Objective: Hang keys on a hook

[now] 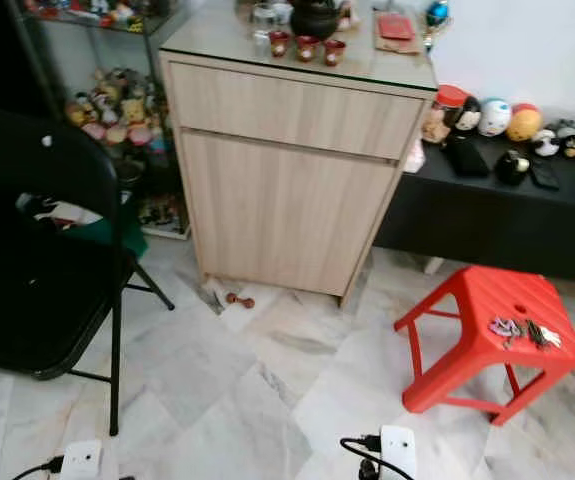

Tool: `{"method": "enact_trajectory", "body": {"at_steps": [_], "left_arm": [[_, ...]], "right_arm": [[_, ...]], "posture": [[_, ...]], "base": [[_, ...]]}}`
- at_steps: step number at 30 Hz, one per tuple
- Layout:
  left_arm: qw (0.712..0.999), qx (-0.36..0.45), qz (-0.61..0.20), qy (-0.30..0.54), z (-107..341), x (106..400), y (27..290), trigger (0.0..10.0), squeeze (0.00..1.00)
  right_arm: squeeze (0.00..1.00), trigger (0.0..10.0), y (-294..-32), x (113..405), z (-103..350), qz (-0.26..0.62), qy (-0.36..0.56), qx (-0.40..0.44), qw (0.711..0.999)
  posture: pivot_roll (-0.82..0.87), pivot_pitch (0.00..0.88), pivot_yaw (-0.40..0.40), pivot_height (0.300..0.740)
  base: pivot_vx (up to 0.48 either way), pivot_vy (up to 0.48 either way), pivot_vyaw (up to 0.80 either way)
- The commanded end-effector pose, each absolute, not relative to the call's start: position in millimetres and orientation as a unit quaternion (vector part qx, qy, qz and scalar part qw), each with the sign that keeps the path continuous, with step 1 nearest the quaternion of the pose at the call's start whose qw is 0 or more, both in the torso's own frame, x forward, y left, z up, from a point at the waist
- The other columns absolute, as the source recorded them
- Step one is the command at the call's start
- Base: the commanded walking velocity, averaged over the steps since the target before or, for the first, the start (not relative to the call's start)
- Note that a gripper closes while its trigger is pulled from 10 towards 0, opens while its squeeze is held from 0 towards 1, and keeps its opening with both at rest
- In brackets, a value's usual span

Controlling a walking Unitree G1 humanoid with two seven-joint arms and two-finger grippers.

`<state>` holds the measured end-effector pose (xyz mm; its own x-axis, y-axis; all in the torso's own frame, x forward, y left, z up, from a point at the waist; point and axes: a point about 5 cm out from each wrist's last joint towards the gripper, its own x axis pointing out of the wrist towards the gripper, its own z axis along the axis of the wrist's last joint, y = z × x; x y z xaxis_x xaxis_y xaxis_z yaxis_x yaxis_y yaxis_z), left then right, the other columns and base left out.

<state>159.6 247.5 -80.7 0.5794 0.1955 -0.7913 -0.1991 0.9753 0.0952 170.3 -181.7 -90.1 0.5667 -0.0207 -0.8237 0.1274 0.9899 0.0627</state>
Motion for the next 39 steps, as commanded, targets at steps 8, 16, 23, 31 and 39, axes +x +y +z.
{"method": "enact_trajectory", "body": {"at_steps": [8,16,23,31,39], "left_arm": [[0.885,-0.015,0.107,0.452,-84.1,156.4,240.7,10.0,0.00],[0.885,-0.013,0.106,0.452,-82.8,161.4,239.3,10.0,0.00],[0.887,0.000,0.103,0.450,-79.7,167.8,241.6,10.0,0.00],[0.888,-0.011,0.127,0.441,-76.8,170.4,248.0,10.0,0.00],[0.885,-0.008,0.126,0.449,-78.8,166.1,248.0,10.0,0.00]], "right_arm": [[0.00,10.0,-188.7,162.7,-92.6,-0.051,0.472,0.063,0.878],[0.00,10.0,-186.3,167.9,-90.9,-0.052,0.468,0.066,0.880],[0.00,10.0,-178.8,174.1,-89.1,-0.051,0.461,0.077,0.882],[0.00,10.0,-169.2,177.8,-88.5,-0.049,0.461,0.086,0.882],[0.00,10.0,-168.6,173.9,-90.2,-0.055,0.462,0.085,0.881]], "posture": [[0.19,0.094,-0.061,0.740],[0.19,0.044,-0.062,0.740],[0.21,0.000,-0.047,0.740],[0.25,0.000,-0.040,0.740],[0.19,0.000,-0.025,0.740]], "base": [[0.000,0.000,-0.52],[0.000,0.000,0.00],[0.000,-0.214,0.00],[0.000,-0.461,0.00],[0.000,-0.460,0.00]]}}
